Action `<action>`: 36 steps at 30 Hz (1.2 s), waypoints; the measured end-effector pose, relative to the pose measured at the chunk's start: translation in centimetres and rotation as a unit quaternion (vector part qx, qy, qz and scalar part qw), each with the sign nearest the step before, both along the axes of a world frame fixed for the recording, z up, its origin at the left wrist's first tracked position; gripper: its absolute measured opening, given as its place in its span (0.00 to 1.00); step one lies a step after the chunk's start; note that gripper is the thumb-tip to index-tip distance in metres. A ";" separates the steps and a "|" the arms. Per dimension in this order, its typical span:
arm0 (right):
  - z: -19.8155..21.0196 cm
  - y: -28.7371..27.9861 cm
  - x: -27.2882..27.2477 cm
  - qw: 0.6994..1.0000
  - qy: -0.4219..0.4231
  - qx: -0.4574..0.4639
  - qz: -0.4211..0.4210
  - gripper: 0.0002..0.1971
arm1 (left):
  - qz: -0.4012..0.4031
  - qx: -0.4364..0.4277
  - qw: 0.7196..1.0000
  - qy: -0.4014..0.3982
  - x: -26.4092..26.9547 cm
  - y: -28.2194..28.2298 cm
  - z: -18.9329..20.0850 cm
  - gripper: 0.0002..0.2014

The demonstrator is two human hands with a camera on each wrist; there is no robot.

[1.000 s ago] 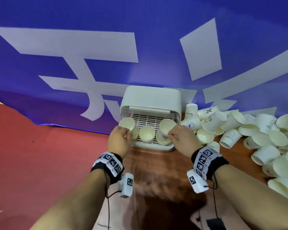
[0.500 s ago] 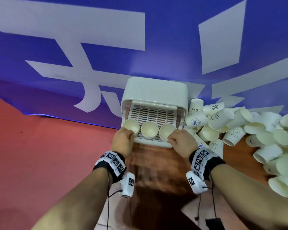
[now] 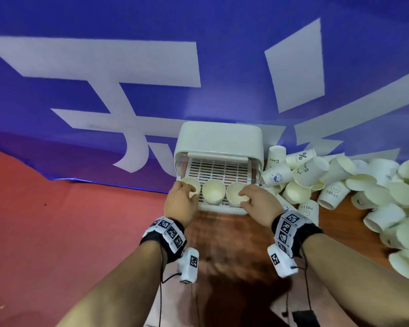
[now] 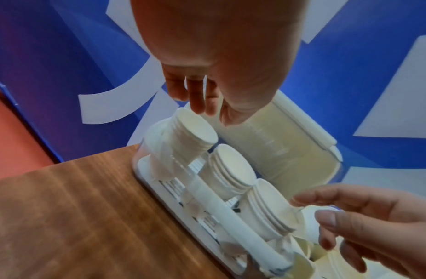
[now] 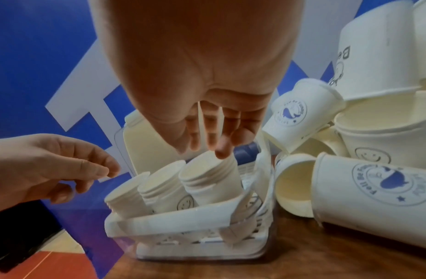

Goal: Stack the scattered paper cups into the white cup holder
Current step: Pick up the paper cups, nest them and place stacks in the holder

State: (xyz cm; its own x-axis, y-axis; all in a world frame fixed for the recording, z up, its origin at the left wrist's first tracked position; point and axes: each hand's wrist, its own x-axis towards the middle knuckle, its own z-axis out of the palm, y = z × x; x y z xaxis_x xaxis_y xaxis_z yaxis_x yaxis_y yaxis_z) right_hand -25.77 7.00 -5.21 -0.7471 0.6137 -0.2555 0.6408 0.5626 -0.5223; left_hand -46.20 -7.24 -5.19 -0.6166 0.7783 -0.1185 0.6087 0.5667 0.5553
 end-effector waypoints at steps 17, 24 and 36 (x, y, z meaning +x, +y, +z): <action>4.1 0.3 23.3 0.981 0.025 0.014 -0.190 0.15 | -0.208 0.028 0.978 -0.013 19.7 6.9 3.3 0.09; 3.5 -0.5 33.9 0.957 0.000 -0.012 -0.289 0.16 | -0.281 -0.002 0.958 -0.052 28.6 10.1 2.8 0.08; -0.4 0.0 41.6 0.945 -0.023 -0.064 -0.321 0.15 | -0.302 -0.160 0.930 -0.136 38.3 11.2 -2.0 0.06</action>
State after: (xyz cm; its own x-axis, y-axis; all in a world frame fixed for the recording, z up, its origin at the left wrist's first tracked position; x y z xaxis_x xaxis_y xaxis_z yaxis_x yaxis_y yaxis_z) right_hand 15.81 7.04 -5.57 -0.2177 0.8984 -0.3814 0.8526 -0.0152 -0.5224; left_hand -7.89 3.97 -7.21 0.0081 0.8710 -0.4912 0.7308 0.3302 0.5975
